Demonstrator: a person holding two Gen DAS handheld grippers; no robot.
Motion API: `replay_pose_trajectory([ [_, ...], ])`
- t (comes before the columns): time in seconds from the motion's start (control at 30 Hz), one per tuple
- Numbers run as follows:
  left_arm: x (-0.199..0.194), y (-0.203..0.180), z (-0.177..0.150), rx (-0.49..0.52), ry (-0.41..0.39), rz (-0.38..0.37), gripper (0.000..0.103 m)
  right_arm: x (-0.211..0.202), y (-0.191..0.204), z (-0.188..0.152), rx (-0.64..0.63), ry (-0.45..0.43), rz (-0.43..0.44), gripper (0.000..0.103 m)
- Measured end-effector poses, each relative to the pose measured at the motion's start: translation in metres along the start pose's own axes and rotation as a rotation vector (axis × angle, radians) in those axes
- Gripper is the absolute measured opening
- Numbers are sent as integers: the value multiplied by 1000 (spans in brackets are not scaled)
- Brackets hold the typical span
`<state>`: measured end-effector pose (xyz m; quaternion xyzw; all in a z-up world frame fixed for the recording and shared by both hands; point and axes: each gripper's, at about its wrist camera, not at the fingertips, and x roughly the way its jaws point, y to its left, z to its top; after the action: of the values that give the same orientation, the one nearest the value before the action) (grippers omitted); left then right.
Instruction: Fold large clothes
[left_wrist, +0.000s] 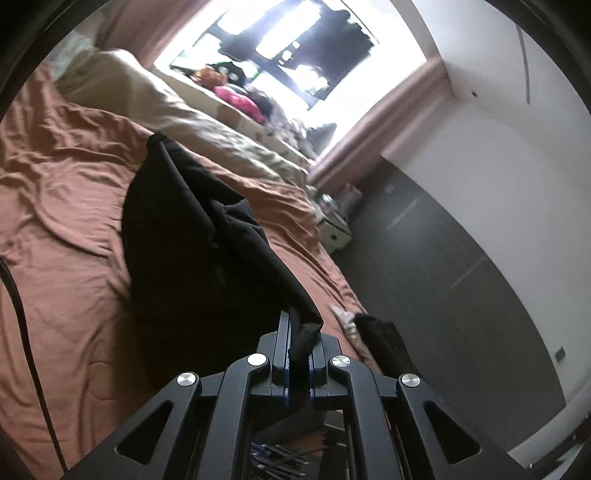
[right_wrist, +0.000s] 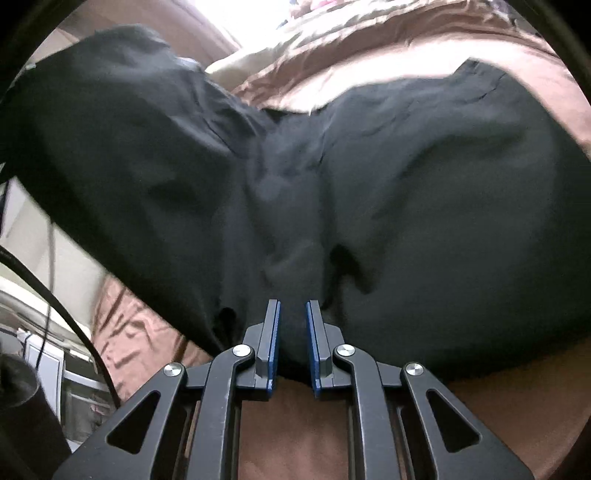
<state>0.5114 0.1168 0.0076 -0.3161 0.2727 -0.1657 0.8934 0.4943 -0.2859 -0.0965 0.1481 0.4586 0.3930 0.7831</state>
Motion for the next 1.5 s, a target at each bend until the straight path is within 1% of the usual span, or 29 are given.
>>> replay_pose_trajectory([
  [0.13,38,-26,-3,45,66,-20,5,-42,-23,2,23,-70,-1,11],
  [0.27,79,-43,-9,58,137,-26,5,-86,-55,3,78,-141,-22,11],
  [0.33,111,-50,-18,54,193,-18,5,-103,-72,2,118,-170,-27,11],
  [0.37,120,-50,-23,51,210,-18,5,-112,-82,1,135,-184,-41,11],
  [0.43,149,-53,-35,46,263,-18,5,-126,-100,-3,169,-204,-68,11],
  [0.53,183,-55,-53,35,336,-12,5,-141,-124,-11,226,-220,-79,11],
  [0.6,195,-59,-62,36,366,-12,5,-148,-135,-16,255,-227,-90,22],
  [0.67,203,-65,-68,42,389,-17,5,-152,-143,-20,284,-242,-93,52],
  [0.73,212,-74,-76,57,420,-24,5,-162,-151,-21,307,-269,-94,62],
  [0.87,231,-93,-94,102,481,-26,5,-173,-152,-20,327,-297,-96,62],
  [0.93,239,-100,-101,126,511,-18,8,-175,-151,-21,330,-293,-93,62],
  [0.97,242,-101,-105,131,529,-16,11,-174,-151,-20,333,-289,-89,62],
  [1.0,241,-102,-106,133,539,-17,18,-173,-152,-22,337,-285,-86,62],
  [1.03,240,-103,-106,128,549,-34,22,-171,-155,-23,340,-281,-81,62],
  [1.07,236,-101,-105,121,549,-51,33,-167,-157,-22,343,-275,-72,62],
  [1.1,231,-99,-101,110,540,-70,45,-165,-159,-21,345,-271,-64,62],
  [1.17,217,-95,-93,111,495,-51,52,-162,-157,-18,340,-263,-45,62],
  [1.2,208,-91,-87,118,472,-31,52,-160,-156,-17,337,-262,-37,62],
  [1.27,198,-83,-82,109,451,-13,52,-155,-151,-13,323,-262,-18,62],
  [1.33,184,-66,-76,87,423,26,52,-150,-145,-7,312,-257,-8,62],
  [1.47,155,-29,-70,43,372,108,53,-134,-143,4,327,-249,26,63],
  [1.5,145,-15,-69,25,355,141,54,-129,-145,8,336,-246,32,63],
])
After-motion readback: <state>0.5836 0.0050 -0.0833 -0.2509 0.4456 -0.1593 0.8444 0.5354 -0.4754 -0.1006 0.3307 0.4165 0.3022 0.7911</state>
